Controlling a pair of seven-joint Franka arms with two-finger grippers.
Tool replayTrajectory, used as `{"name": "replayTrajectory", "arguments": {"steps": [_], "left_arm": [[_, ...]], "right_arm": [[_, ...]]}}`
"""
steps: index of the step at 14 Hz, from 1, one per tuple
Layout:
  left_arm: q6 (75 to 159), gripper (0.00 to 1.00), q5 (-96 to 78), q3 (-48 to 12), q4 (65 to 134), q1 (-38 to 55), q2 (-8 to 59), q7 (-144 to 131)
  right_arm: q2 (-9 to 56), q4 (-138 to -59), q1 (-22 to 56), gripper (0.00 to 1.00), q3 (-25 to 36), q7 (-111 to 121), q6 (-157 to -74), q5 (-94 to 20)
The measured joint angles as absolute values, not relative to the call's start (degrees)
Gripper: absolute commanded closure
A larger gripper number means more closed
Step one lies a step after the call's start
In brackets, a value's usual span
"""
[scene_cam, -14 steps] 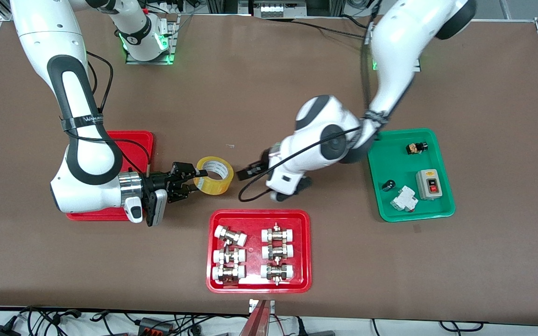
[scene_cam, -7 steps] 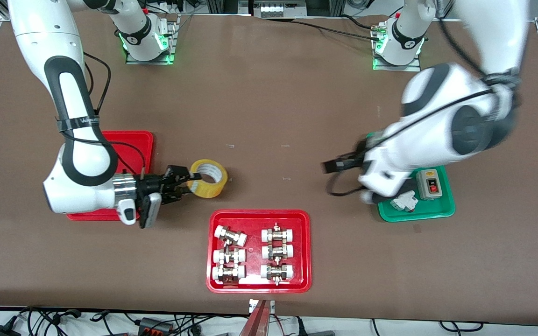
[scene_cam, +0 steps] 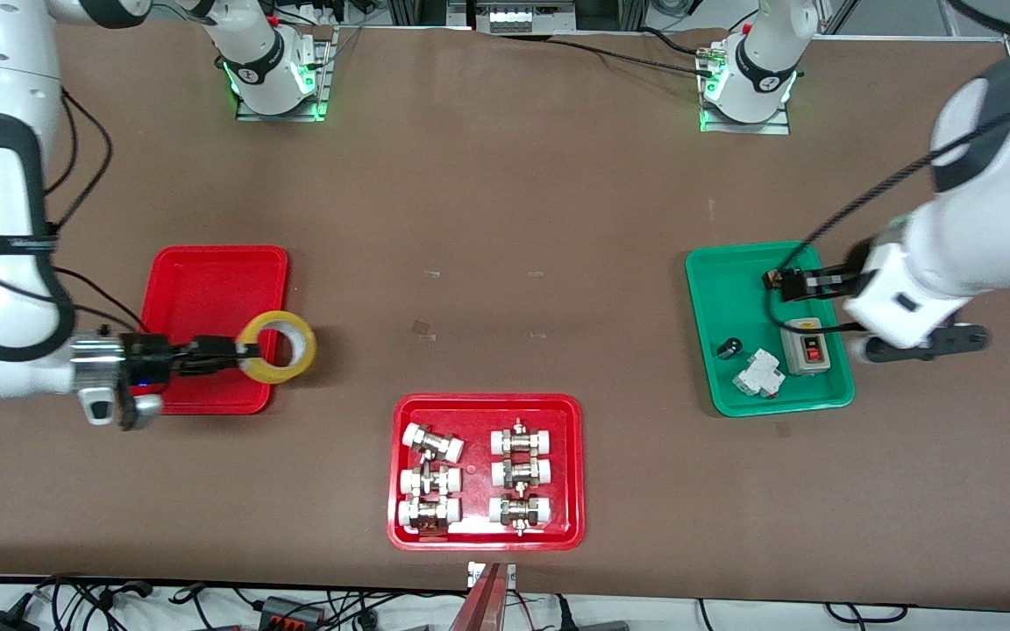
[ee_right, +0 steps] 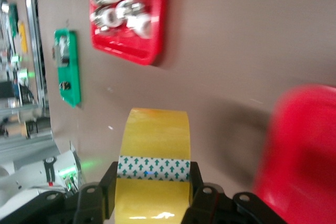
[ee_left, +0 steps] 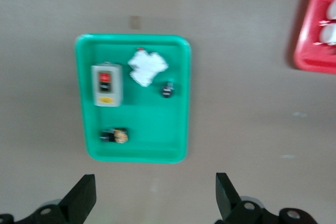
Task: Left arm passes tape to right arm into tray
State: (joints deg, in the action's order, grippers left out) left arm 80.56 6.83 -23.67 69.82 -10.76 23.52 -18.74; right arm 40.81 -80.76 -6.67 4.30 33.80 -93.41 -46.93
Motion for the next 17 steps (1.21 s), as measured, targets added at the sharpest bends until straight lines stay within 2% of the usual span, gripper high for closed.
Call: {"name": "replayTrajectory", "arguments": {"steps": [3,6,8,11,12,13,14,17], "left_arm": [[86.92,0.00,6.84,-23.92,81.51,-15.55,16.73,-14.92],[93.51,0.00,6.85,-23.71,91.47,-16.27,10.18,-11.97],[95.57,0.00,6.86,-21.25,92.60,-16.16,8.73,-9.36],[96.27,0.00,6.85,-13.50,91.11,-11.74,8.42,-7.44],[95.48,0.00,6.85,-12.39,90.90,-10.50,8.24,-7.46],[94.55,0.00,6.85,-12.05,90.87,-9.73,7.84,-7.52],[93.92,0.00,6.79,-12.04,90.86,-9.20,7.19,-7.57],[89.68,0.00,4.31,-12.17,90.82,-8.13,4.26,-7.70]], "right_arm": [[41.97,-81.65,-14.49,0.75,4.35,33.71,-90.17,-46.42],[44.67,-82.50,-17.49,0.75,4.30,33.72,-89.52,-45.06],[46.64,-83.24,-18.00,0.72,4.28,34.43,-89.47,-44.39],[47.89,-83.39,-18.08,0.69,4.24,36.32,-89.47,-41.41],[47.89,-83.52,-18.13,0.64,4.22,37.10,-89.37,-40.81],[47.89,-83.63,-18.24,0.40,4.19,37.65,-89.13,-40.52],[47.88,-83.84,-18.42,0.00,4.14,38.02,-88.95,-40.34],[47.89,-84.40,-18.80,0.00,4.12,38.69,-89.06,-38.28]]}}
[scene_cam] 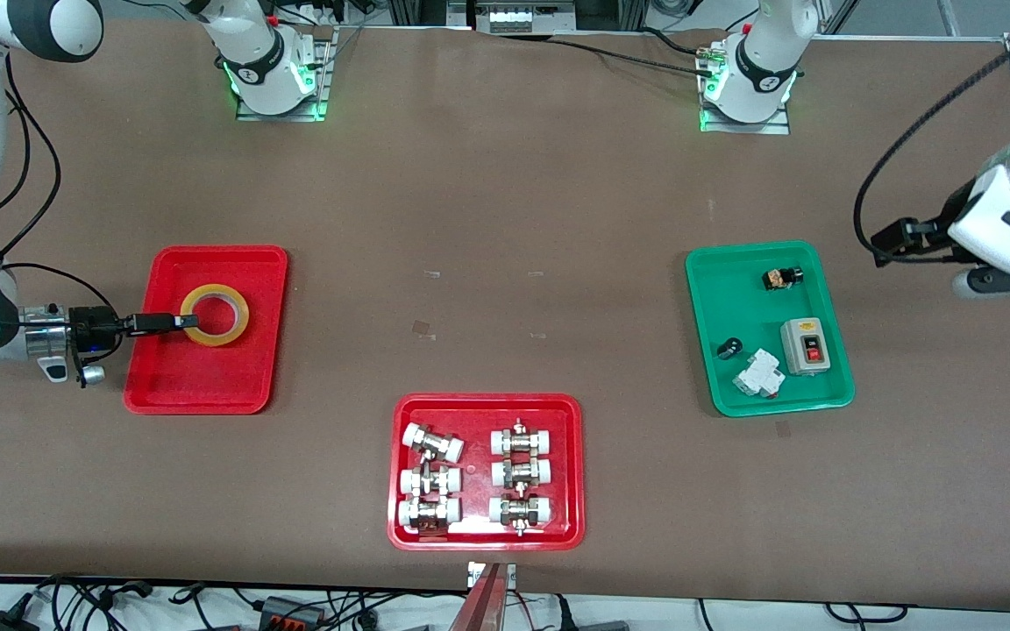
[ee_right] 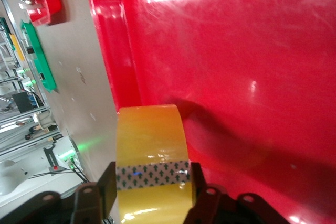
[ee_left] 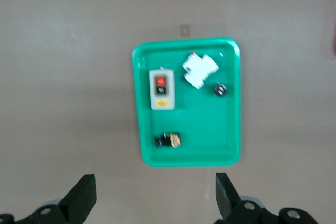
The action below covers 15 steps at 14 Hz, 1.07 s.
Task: Left arm passes tape to right arm into tray
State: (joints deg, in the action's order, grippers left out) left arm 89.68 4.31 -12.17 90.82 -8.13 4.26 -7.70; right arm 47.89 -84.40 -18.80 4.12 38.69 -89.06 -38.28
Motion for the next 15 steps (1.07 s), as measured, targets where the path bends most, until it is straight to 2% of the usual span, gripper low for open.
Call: {"name": "replayTrajectory", "arguments": {"steps": [7,11,15], "left_arm": [[88.25,0.00,0.63,-11.98,90.87,-9.58,3.22,-7.59],[88.62,0.00,0.55,-11.94,90.87,-9.74,3.29,-7.59],[89.32,0.00,0.46,-11.94,90.87,-9.76,3.33,-7.59]], "right_arm": [[45.40,-83.81,-15.80,0.00,3.03,38.78,-93.61,-22.94],[38.93,-80.64,-11.13,0.00,2.96,33.99,-94.57,-14.25],[30.60,-79.06,-4.96,0.00,2.82,16.76,-94.28,-6.09]]}}
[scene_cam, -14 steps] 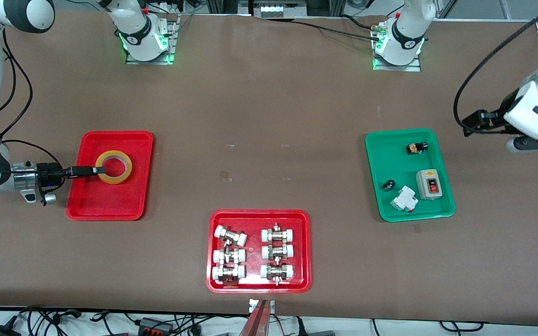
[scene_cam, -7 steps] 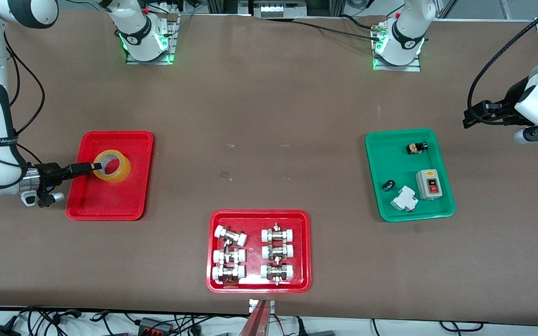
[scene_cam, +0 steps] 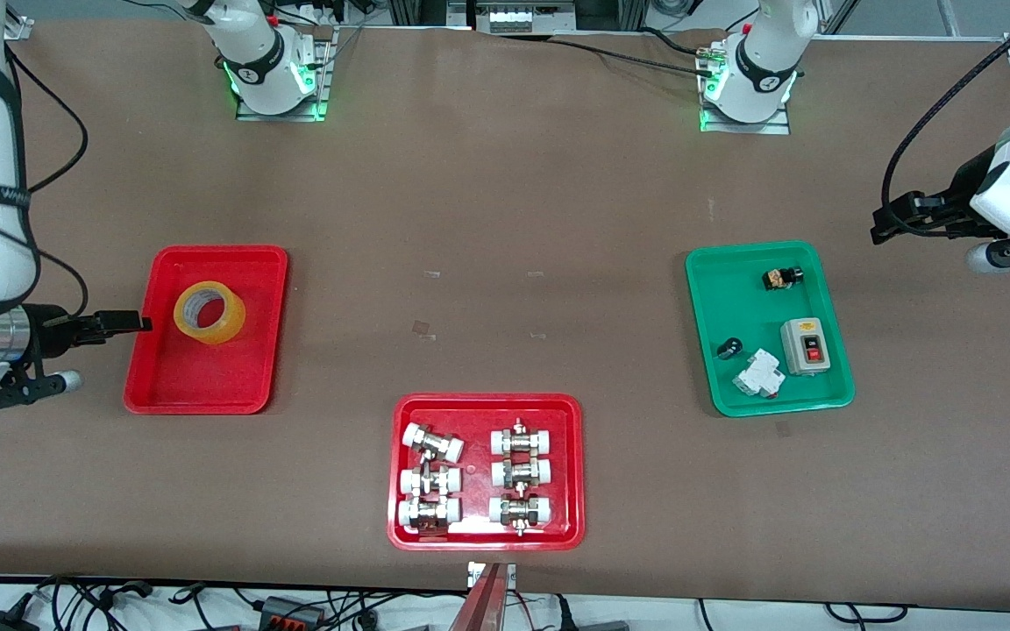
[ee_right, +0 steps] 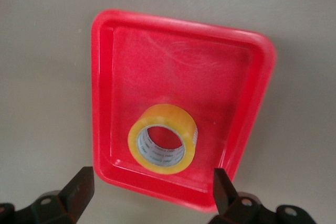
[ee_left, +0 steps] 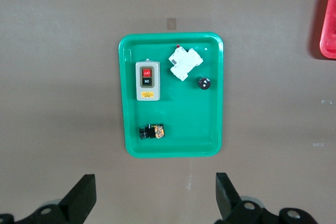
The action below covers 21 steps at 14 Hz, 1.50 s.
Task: Left arm passes tape to right arm into tray
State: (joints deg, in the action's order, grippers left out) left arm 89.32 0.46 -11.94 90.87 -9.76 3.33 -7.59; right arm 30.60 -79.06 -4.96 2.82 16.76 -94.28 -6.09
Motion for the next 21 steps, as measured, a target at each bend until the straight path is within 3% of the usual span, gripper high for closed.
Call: {"name": "replayTrajectory", "arguments": {"steps": [7,16,21], "left_arm": [[89.53,0.00,0.46,-11.99,90.87,-9.73,3.36,-7.59],[89.34,0.00,0.45,-12.00,90.97,-9.73,3.37,-7.59],[88.30,0.00,0.46,-12.02,91.05,-9.73,3.36,-7.55]], "right_arm": [[19.44,-78.41,0.67,0.00,3.19,5.10,-93.12,-0.57],[14.72,-76.43,0.10,0.00,4.04,4.36,-90.45,-0.57],[10.75,-84.42,0.07,0.00,4.17,4.36,-95.08,-0.57]]}}
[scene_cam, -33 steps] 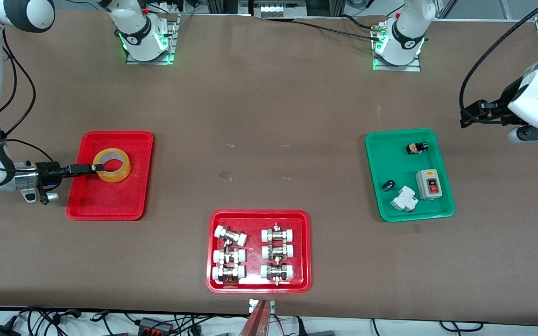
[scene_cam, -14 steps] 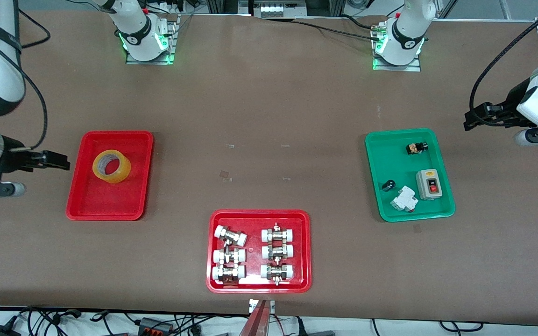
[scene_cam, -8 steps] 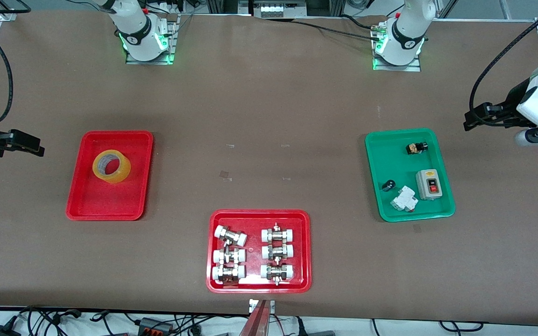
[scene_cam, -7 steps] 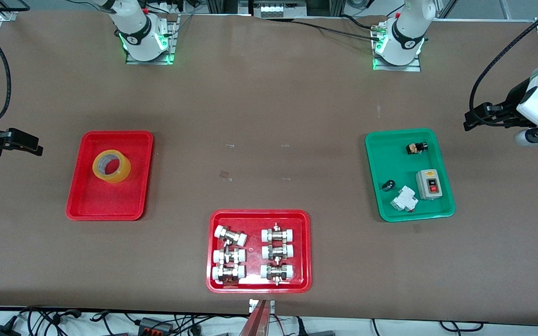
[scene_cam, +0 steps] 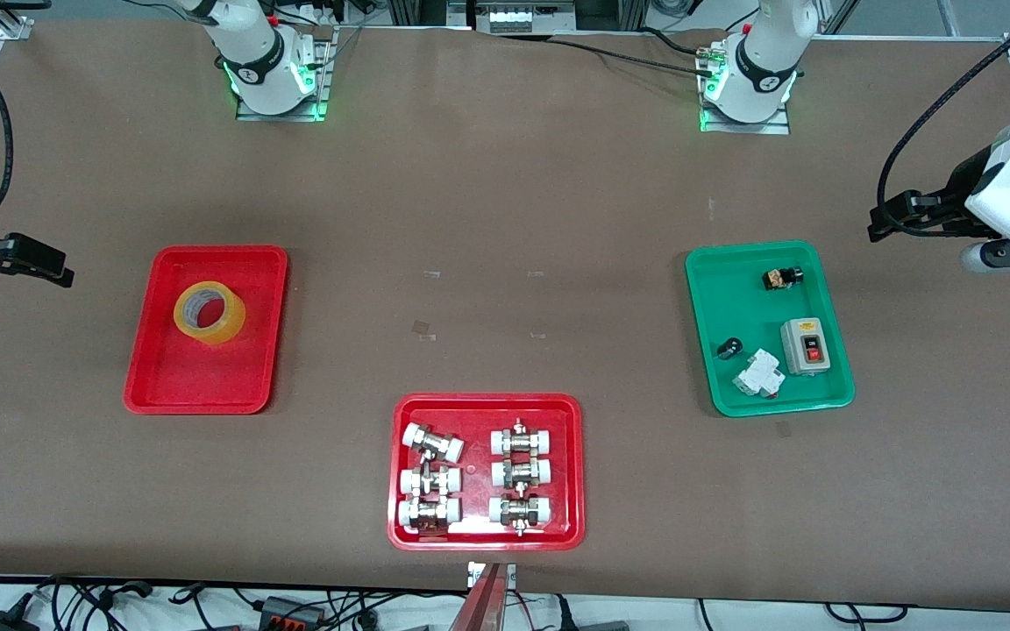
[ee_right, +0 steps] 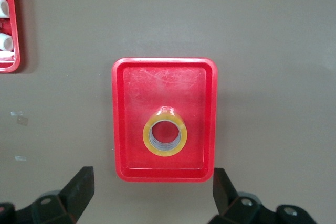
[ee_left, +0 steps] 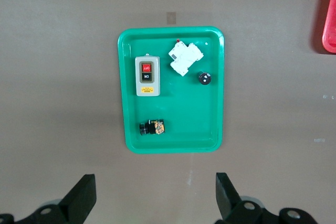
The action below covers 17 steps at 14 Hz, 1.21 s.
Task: Left arm passes tape to right arm into tray
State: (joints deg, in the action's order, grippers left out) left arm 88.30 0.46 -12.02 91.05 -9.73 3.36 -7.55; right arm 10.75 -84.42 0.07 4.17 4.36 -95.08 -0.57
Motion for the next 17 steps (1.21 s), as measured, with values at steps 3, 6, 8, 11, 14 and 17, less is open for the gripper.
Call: {"name": "replayTrajectory", "arguments": {"steps": [3,6,8,11,14,17], "left_arm": [[88.31,0.00,0.46,-12.02,91.06,-9.73,3.37,-7.53],[88.45,0.00,0.46,-12.03,91.05,-9.73,3.36,-7.51],[88.57,0.00,0.46,-12.07,91.05,-9.72,3.36,-7.51],[88.82,0.00,0.46,-12.06,91.05,-9.72,3.36,-7.51],[89.20,0.00,0.46,-12.07,91.05,-9.72,3.36,-7.51],[89.35,0.00,0.46,-12.07,91.05,-9.72,3.36,-7.51]], "right_arm": [[5.62,-91.80,0.08,0.00,4.17,4.36,-96.70,-0.53],[1.42,-95.66,0.14,0.00,4.04,4.36,-96.54,-0.53],[0.25,-96.49,0.14,0.00,4.00,4.36,-95.95,-0.53],[0.10,-96.67,0.16,0.00,3.94,4.40,-95.47,-0.53],[0.10,-96.85,0.18,0.00,3.80,4.40,-95.32,-0.53],[0.03,-96.85,0.19,0.00,3.77,4.40,-95.32,-0.53]]}}
